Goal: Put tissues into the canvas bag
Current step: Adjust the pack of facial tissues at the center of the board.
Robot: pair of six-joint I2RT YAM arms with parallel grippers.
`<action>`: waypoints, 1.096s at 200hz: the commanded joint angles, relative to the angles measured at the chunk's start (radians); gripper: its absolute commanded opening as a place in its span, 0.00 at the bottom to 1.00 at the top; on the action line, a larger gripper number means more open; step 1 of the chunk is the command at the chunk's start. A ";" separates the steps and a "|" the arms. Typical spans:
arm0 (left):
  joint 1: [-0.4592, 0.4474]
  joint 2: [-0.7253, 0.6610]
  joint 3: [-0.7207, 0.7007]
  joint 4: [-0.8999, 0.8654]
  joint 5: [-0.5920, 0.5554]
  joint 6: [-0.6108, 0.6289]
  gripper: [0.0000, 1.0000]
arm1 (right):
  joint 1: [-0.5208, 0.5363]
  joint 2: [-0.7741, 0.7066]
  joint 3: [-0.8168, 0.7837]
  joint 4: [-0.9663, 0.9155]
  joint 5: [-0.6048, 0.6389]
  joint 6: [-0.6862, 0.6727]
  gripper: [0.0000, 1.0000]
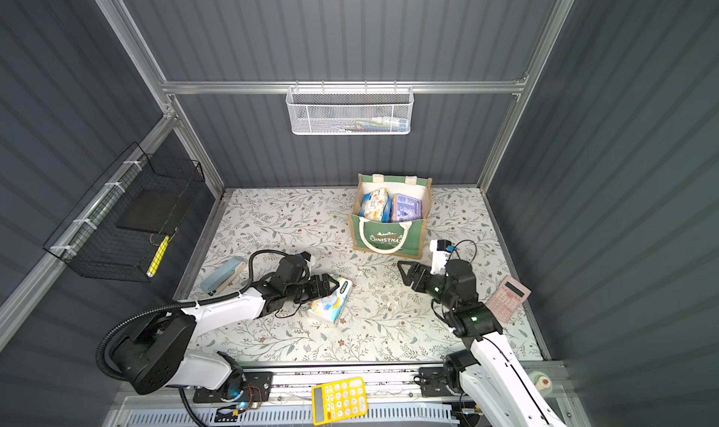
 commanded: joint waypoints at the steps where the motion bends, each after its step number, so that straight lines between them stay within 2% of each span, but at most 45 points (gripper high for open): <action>1: -0.020 0.016 -0.020 0.086 0.014 -0.077 0.90 | 0.114 0.007 -0.089 0.115 0.113 0.161 0.71; 35: -0.038 0.016 -0.038 0.127 0.014 -0.097 0.90 | 0.322 0.110 -0.188 0.334 0.236 0.295 0.67; 69: -0.032 -0.063 0.006 -0.081 -0.045 0.037 0.96 | 0.470 0.288 -0.160 0.454 0.291 0.326 0.66; 100: 0.004 -0.110 0.014 -0.185 -0.028 0.122 0.98 | 0.549 0.447 -0.136 0.610 0.292 0.370 0.65; 160: 0.049 -0.149 0.006 -0.272 0.077 0.241 0.97 | 0.608 0.740 -0.060 0.780 0.247 0.460 0.57; 195: 0.046 -0.112 -0.031 -0.181 0.190 0.199 0.93 | 0.607 0.818 -0.040 0.824 0.242 0.474 0.55; 219: 0.024 -0.086 -0.052 -0.086 0.218 0.140 0.92 | 0.590 0.853 -0.033 0.846 0.241 0.477 0.50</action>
